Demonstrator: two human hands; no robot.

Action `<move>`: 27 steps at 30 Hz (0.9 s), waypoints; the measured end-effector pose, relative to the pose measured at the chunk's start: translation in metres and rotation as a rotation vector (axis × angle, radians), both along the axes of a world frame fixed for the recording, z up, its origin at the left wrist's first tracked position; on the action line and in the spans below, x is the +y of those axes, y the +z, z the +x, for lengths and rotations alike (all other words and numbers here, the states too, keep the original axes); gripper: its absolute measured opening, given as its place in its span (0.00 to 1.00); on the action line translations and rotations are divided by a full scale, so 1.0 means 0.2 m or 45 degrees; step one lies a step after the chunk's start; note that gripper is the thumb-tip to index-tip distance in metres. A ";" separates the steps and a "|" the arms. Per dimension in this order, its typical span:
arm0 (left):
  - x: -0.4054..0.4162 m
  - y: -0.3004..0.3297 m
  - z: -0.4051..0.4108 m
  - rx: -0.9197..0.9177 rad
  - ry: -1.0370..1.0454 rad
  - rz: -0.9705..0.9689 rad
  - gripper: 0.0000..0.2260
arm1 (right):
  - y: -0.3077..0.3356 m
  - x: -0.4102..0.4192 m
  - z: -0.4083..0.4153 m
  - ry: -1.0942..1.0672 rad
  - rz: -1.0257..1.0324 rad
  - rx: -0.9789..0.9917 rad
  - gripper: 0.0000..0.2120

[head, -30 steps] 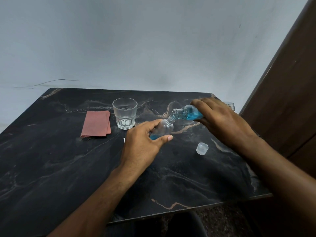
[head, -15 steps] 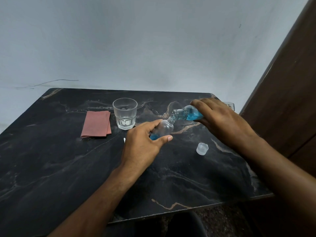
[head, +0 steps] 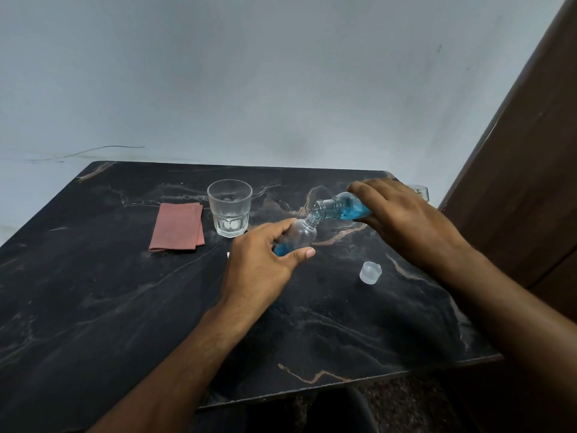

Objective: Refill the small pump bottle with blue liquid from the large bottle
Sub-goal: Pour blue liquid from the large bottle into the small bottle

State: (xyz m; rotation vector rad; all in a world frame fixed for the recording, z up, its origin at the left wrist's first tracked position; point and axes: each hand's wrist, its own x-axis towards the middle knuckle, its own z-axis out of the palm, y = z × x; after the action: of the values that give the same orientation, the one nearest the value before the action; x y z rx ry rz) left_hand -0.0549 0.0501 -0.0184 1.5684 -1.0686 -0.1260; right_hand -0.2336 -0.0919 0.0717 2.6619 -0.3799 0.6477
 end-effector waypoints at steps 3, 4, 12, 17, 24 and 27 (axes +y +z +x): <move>0.00 0.00 0.00 0.008 0.000 0.000 0.26 | 0.00 -0.01 0.00 0.000 0.000 -0.004 0.26; 0.00 0.00 0.00 0.007 -0.001 0.000 0.26 | -0.01 -0.01 0.00 -0.001 0.000 -0.004 0.26; 0.00 0.00 0.00 0.012 -0.001 -0.004 0.26 | 0.00 -0.01 0.00 0.015 -0.030 -0.007 0.26; 0.01 0.00 -0.01 0.025 -0.011 -0.005 0.25 | 0.00 -0.01 0.00 0.014 -0.038 -0.004 0.26; 0.01 0.00 0.00 0.017 -0.012 -0.002 0.24 | -0.01 -0.01 -0.01 0.021 -0.046 -0.006 0.27; 0.01 -0.01 0.00 0.008 -0.010 0.006 0.24 | -0.02 -0.01 0.00 0.027 -0.058 -0.012 0.26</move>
State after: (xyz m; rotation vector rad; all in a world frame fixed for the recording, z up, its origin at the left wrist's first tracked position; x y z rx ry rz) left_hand -0.0548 0.0513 -0.0208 1.5671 -1.0705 -0.1384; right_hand -0.2342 -0.0941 0.0685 2.6243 -0.3360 0.6671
